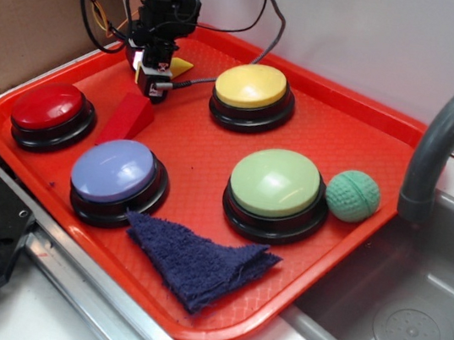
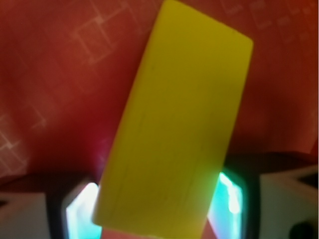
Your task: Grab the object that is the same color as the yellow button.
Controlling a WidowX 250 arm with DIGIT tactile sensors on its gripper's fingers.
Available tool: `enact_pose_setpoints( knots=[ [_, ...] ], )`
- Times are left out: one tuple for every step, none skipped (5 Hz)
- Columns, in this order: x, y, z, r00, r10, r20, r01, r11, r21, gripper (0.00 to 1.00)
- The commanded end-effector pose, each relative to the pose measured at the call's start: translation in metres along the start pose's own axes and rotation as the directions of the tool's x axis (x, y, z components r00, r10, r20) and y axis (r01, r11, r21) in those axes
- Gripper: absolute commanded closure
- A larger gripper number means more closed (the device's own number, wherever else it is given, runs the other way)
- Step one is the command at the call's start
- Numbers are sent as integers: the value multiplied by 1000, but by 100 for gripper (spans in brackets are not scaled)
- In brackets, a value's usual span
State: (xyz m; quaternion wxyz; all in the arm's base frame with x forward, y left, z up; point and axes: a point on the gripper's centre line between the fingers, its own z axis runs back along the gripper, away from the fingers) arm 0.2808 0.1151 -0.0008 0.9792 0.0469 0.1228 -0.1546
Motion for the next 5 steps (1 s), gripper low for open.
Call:
enact_pose_setpoints(
  knots=[
    [-17,-13,37,993,71,95,-70,997,-17,100],
    [-43,-39,83,949,276,149,-283,959,26,100],
    [-75,-71,127,839,503,208,-501,863,-64,100],
    [-102,-92,175,805,556,205,-524,829,-194,100],
    [-122,-99,223,796,564,220,-516,822,-239,100]
  ],
)
